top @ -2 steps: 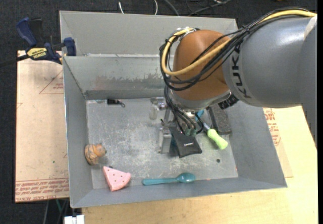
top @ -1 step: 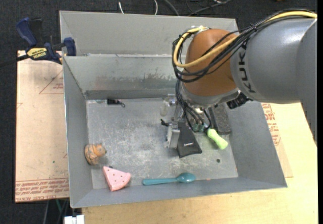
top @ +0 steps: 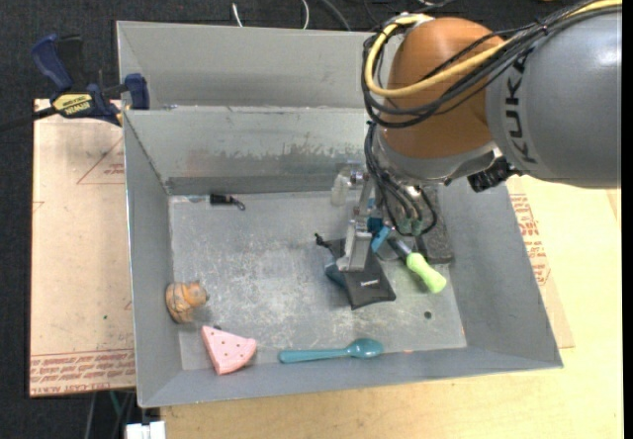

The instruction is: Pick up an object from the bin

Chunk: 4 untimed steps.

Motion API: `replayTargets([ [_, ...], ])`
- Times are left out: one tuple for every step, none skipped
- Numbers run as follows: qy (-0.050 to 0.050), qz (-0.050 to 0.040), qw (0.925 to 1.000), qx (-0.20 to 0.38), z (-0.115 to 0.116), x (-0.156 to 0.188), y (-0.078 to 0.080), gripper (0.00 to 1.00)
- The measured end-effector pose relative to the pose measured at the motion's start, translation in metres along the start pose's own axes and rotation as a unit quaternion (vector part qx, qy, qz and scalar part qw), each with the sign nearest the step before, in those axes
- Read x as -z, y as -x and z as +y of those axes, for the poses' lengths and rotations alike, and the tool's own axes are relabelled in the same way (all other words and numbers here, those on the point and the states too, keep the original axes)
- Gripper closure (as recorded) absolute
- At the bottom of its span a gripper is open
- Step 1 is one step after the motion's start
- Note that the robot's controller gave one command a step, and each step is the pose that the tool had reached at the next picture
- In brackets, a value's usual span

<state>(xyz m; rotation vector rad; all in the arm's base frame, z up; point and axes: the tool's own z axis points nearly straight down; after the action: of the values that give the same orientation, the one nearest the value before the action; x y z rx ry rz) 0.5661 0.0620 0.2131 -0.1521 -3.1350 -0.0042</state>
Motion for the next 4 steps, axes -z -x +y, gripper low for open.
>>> replayTargets([
  [0.000,-0.0056,0.9993,0.037,-0.015,-0.023,0.021,0.00],
  [0.001,0.0020,0.9996,0.028,-0.035,-0.041,0.008,0.00],
  [0.001,-0.0069,0.9973,0.073,-0.061,-0.076,0.022,0.00],
  [0.003,-0.0064,0.9935,0.113,-0.088,-0.111,0.040,0.00],
])
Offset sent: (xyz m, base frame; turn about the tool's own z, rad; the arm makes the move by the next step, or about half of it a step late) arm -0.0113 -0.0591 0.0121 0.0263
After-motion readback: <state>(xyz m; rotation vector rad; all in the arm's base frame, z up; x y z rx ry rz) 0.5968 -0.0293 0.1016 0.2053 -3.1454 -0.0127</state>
